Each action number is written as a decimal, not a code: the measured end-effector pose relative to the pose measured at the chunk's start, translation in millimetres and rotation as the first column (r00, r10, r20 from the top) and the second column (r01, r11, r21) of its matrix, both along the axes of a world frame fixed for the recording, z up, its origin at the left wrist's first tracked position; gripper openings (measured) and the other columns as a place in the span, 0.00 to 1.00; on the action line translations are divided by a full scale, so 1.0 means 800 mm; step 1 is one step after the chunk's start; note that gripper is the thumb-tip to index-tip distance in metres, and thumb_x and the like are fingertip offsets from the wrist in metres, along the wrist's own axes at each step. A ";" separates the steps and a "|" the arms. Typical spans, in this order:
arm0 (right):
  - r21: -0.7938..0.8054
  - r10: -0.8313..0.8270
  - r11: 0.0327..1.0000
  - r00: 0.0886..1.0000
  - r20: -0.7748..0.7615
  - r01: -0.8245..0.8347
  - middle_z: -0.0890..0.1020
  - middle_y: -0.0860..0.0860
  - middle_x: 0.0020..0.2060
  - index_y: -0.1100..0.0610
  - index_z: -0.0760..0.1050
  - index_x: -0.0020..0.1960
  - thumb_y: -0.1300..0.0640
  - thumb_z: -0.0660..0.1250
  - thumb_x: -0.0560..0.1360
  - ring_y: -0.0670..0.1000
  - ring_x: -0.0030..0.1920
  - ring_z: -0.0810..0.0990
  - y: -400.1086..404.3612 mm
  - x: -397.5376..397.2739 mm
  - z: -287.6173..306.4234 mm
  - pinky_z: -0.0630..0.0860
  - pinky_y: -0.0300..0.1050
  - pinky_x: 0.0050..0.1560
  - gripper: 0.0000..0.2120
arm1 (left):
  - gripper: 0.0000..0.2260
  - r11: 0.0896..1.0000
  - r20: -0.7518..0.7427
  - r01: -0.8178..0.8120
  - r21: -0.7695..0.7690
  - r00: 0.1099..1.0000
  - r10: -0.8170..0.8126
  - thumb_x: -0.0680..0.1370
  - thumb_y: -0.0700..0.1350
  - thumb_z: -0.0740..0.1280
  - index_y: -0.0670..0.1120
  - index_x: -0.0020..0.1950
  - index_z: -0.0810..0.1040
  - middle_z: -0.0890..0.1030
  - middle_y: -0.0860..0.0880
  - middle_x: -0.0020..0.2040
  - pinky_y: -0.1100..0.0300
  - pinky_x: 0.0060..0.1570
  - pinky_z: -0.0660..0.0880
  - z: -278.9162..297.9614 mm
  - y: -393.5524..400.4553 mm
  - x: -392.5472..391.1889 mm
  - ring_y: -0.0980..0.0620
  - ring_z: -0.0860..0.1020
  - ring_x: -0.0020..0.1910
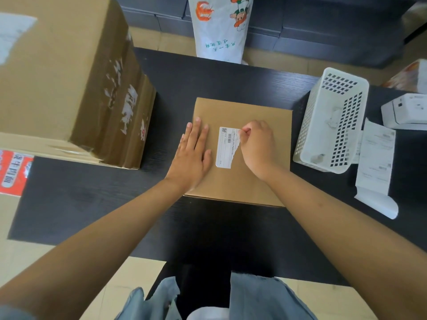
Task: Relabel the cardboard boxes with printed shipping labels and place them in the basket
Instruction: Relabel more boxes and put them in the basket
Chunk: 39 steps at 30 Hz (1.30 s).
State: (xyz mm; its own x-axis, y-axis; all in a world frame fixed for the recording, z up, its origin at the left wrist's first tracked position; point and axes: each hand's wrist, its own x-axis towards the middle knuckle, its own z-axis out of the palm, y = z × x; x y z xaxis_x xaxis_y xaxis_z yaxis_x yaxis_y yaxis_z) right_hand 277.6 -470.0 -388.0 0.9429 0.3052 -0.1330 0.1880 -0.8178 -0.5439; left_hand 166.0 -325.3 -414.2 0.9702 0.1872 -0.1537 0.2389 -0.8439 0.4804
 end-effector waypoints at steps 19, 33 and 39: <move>-0.027 -0.064 0.998 0.998 -0.029 0.064 0.75 0.52 0.50 0.59 0.74 0.49 0.60 0.59 0.80 0.50 0.50 0.73 0.006 0.003 -0.002 0.67 0.39 0.49 0.06 | 0.27 0.998 0.034 -0.038 -0.056 0.999 0.040 0.83 0.49 0.53 0.47 0.79 0.48 0.44 0.49 0.79 0.54 0.77 0.43 -0.005 0.000 -0.001 0.50 0.40 0.78; -0.082 -0.042 0.996 0.999 0.008 0.042 0.75 0.54 0.51 0.60 0.76 0.51 0.61 0.59 0.79 0.53 0.51 0.74 0.010 0.000 0.000 0.69 0.42 0.49 0.07 | 0.27 0.993 0.043 -0.053 -0.101 0.997 0.058 0.82 0.49 0.54 0.48 0.79 0.48 0.44 0.50 0.80 0.52 0.77 0.45 -0.010 0.001 -0.001 0.51 0.40 0.78; 0.001 -0.054 0.999 0.997 0.058 0.054 0.76 0.53 0.50 0.59 0.75 0.51 0.58 0.61 0.80 0.49 0.48 0.72 0.002 -0.005 -0.004 0.66 0.38 0.47 0.06 | 0.27 0.992 0.046 -0.057 -0.113 0.997 0.062 0.82 0.50 0.54 0.49 0.79 0.49 0.44 0.51 0.80 0.51 0.77 0.46 -0.011 0.002 -0.001 0.51 0.41 0.78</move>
State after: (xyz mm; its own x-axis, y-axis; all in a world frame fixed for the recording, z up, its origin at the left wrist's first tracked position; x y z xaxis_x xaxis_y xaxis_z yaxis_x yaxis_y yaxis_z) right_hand 273.6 -468.6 -391.2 0.9641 0.2540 -0.0779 0.1750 -0.8278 -0.5331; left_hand 165.4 -324.1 -423.2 0.9647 0.2293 -0.1293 0.2610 -0.7695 0.5829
